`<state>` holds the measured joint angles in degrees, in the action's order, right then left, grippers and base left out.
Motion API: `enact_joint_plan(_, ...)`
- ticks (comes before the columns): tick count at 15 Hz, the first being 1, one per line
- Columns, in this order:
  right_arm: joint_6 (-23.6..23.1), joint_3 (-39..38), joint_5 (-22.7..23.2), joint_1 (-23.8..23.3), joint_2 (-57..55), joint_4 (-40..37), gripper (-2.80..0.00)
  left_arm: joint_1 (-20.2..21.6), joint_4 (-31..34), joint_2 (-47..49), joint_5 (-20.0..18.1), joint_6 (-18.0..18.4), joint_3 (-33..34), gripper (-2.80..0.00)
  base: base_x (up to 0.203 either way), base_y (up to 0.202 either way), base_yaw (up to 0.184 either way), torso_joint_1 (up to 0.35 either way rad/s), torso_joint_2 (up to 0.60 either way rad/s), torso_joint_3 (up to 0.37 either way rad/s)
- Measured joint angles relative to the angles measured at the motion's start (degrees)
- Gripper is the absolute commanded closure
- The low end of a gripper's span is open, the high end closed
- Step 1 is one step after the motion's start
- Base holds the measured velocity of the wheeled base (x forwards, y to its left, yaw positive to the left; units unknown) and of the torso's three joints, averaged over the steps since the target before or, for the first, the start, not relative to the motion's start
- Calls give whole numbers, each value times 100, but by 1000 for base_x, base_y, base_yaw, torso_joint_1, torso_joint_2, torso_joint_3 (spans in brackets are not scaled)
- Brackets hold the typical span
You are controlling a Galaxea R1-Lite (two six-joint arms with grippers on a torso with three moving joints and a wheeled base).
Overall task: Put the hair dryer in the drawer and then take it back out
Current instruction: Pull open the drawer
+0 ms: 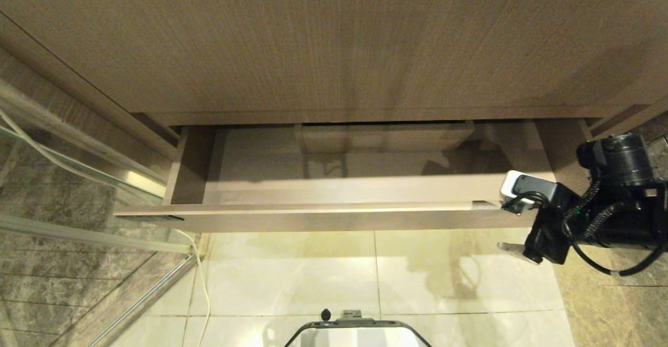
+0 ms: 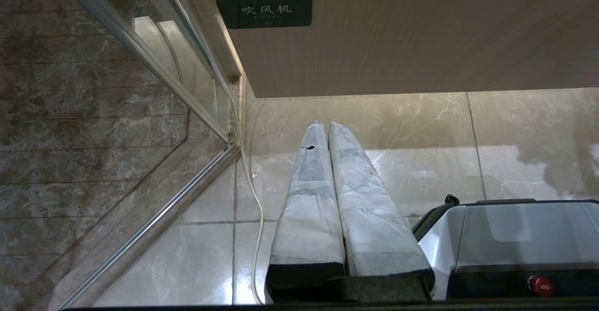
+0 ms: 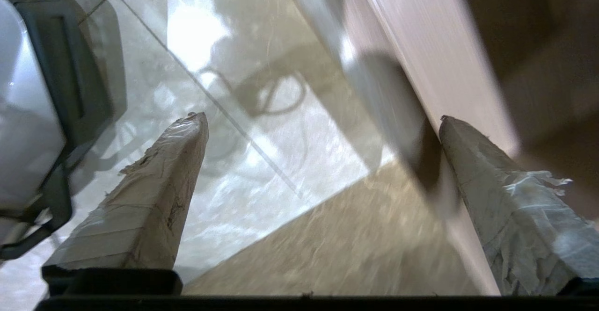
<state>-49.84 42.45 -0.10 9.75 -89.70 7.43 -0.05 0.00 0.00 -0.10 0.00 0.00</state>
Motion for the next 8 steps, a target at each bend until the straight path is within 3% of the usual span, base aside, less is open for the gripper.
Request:
enact_joint_plan(3,235,-333,7,-194,548,-149,-280,-5,0,0,0,0,0,0,0,0,0,0,0,0)
enact_joint_plan(4,355,-410,5,-282,794,-259,0,-5,0,0,2,0,0,0,0,0,0,0,0,0)
enact_joint_plan(8,613,-851,66,-762,2115,-663,0,-2,0,0,2,0,0,0,0,0,0,0,0,0)
